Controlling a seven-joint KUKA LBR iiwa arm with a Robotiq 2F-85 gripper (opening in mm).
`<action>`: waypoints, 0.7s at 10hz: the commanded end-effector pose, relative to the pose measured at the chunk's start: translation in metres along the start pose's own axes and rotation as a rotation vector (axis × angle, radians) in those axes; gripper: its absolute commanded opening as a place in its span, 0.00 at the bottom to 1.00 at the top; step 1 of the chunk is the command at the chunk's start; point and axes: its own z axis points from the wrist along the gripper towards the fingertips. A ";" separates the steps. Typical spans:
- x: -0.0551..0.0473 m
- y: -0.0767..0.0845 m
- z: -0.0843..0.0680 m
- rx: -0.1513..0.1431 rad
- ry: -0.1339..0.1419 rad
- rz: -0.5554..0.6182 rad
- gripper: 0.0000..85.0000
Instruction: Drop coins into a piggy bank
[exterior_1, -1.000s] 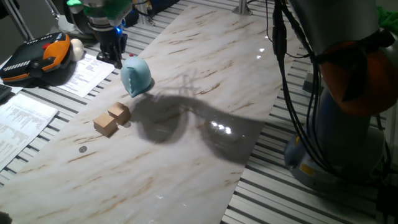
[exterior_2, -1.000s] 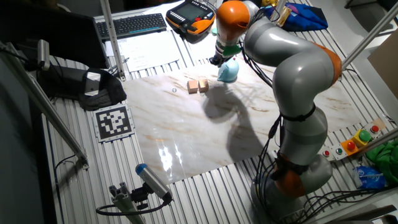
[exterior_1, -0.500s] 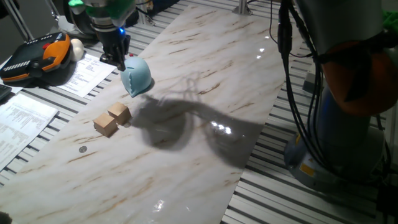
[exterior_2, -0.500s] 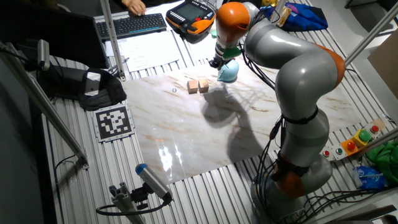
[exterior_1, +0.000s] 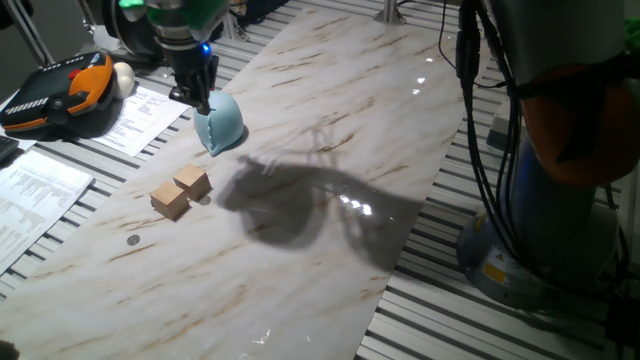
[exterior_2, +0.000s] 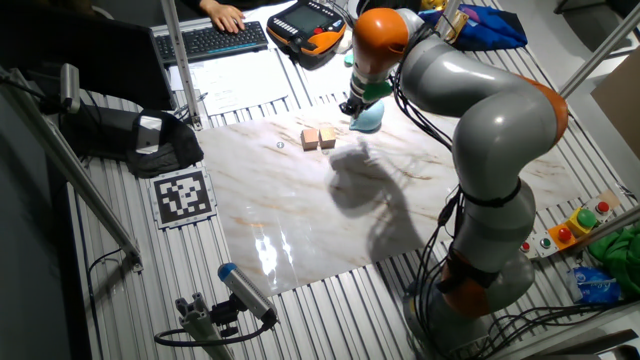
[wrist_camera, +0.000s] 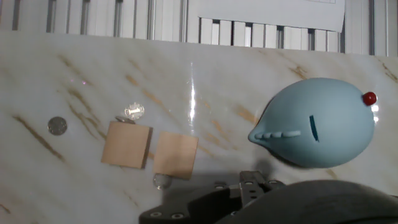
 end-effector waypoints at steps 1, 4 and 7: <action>0.003 -0.001 -0.002 -0.002 0.002 0.000 0.00; 0.012 -0.004 -0.006 -0.012 0.015 0.004 0.00; 0.020 -0.009 -0.010 -0.047 0.029 0.034 0.00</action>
